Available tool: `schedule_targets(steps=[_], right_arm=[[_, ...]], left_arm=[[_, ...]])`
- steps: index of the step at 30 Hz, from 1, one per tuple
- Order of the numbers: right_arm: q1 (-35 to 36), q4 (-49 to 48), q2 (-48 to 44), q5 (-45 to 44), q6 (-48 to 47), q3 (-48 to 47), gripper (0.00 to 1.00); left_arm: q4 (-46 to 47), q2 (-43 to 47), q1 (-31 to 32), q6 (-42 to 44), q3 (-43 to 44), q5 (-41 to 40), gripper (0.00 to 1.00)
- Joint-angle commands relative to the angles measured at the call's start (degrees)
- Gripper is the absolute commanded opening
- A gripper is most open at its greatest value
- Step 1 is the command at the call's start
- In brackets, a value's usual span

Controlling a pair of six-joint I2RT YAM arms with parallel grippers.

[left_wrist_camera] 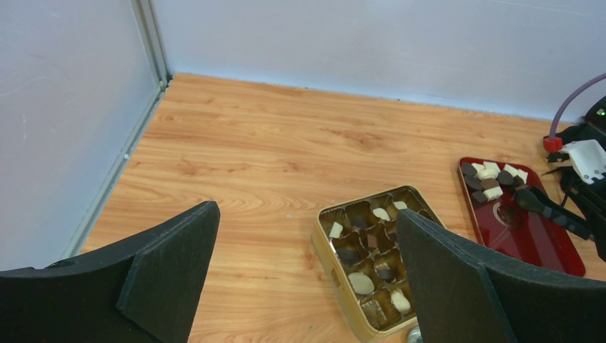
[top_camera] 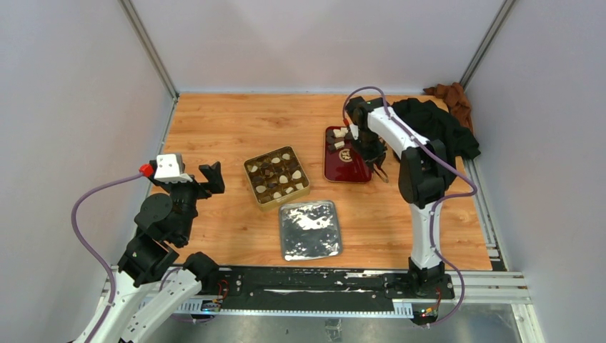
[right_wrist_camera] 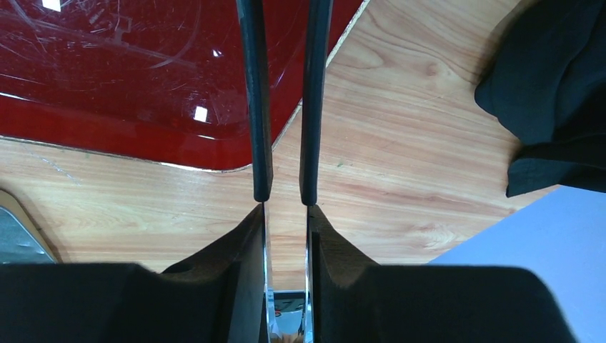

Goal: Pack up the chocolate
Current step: Pick up the fake chocolate from the plate.

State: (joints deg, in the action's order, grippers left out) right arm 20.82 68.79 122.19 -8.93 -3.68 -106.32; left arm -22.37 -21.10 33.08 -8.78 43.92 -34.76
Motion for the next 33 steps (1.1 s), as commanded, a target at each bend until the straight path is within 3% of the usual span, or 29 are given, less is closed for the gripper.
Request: schedule_targets(steps=[1, 18, 33], right_arm=[[-0.7, 1.7, -3.7, 0.7, -0.4, 1.5, 0.18], [3.2, 0.3, -16.9, 3.8, 1.8, 9.9, 0.13], [17.5, 1.1, -21.4, 5.0, 2.6, 9.2, 0.13]], left_arm=[[1.4, -0.1, -0.3, 0.0, -0.5, -0.5, 1.00], [1.3, 0.3, -0.3, -0.1, -0.6, -0.5, 1.00], [1.3, 0.5, -0.3, -0.2, -0.6, -1.4, 1.00]])
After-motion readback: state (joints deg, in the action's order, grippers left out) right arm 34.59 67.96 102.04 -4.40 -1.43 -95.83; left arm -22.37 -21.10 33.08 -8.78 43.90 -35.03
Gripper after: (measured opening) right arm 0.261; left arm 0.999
